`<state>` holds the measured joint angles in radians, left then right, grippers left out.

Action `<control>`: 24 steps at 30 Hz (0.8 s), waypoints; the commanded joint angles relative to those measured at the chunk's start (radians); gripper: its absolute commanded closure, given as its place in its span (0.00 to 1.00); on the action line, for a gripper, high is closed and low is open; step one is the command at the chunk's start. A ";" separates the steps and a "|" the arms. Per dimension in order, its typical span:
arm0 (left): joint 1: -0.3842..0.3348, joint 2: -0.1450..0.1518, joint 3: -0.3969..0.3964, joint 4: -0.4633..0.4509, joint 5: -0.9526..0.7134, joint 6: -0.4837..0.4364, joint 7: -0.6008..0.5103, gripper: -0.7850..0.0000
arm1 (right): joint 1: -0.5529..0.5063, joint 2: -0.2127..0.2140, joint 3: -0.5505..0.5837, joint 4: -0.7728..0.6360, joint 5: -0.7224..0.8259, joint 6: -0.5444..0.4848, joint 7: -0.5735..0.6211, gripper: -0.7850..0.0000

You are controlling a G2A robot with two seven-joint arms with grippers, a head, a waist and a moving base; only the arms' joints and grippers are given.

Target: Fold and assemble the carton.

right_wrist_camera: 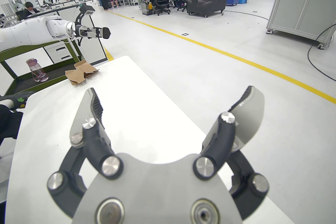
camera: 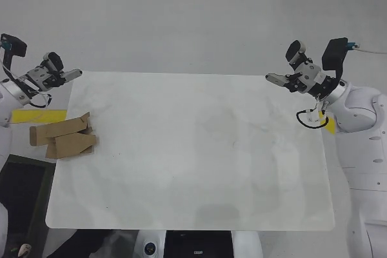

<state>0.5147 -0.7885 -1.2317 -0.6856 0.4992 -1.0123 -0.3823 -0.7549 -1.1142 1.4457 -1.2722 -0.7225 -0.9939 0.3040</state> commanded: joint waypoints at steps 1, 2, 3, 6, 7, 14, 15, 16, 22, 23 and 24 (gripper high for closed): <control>-0.016 0.001 0.003 0.055 -0.029 0.000 -0.033 0.00 | 0.000 0.000 0.000 0.000 0.000 0.000 0.000 0.00; -0.024 0.001 0.005 0.077 -0.045 0.000 -0.051 0.00 | 0.000 0.000 0.000 0.000 0.000 0.000 0.000 0.00; -0.032 0.002 0.006 0.104 -0.058 0.000 -0.069 0.00 | 0.000 0.000 0.000 0.000 0.000 0.000 0.000 0.00; -0.053 0.006 0.010 0.177 -0.075 0.000 -0.108 0.00 | 0.000 0.000 0.000 0.000 0.000 0.000 0.000 0.00; -0.060 0.007 0.011 0.196 -0.076 0.000 -0.115 0.00 | 0.000 0.000 0.000 0.000 0.000 0.000 0.000 0.00; -0.083 0.025 0.014 0.319 -0.070 0.000 -0.160 0.00 | 0.000 0.000 0.000 0.000 0.000 0.000 0.000 0.00; -0.081 0.028 0.015 0.330 -0.073 0.000 -0.165 0.00 | 0.000 0.000 0.000 0.000 0.000 0.000 0.000 0.00; -0.079 0.030 0.016 0.336 -0.073 0.000 -0.172 0.00 | 0.000 0.000 0.000 0.000 0.000 0.000 0.000 0.00; -0.071 0.050 0.015 0.392 -0.071 0.000 -0.181 0.00 | 0.000 0.000 0.000 0.000 0.000 0.000 0.000 0.00; -0.073 0.053 0.015 0.404 -0.068 0.000 -0.178 0.00 | 0.000 0.000 0.000 0.000 0.000 0.000 0.000 0.00; -0.074 0.056 0.015 0.415 -0.064 0.000 -0.176 0.00 | 0.000 0.000 0.000 0.000 0.000 0.000 0.000 0.00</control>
<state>0.4420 -0.7351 -1.2168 -0.2822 0.4312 -1.0123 -0.5607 -0.7549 -1.1142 1.4457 -1.2722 -0.7225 -0.9939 0.3040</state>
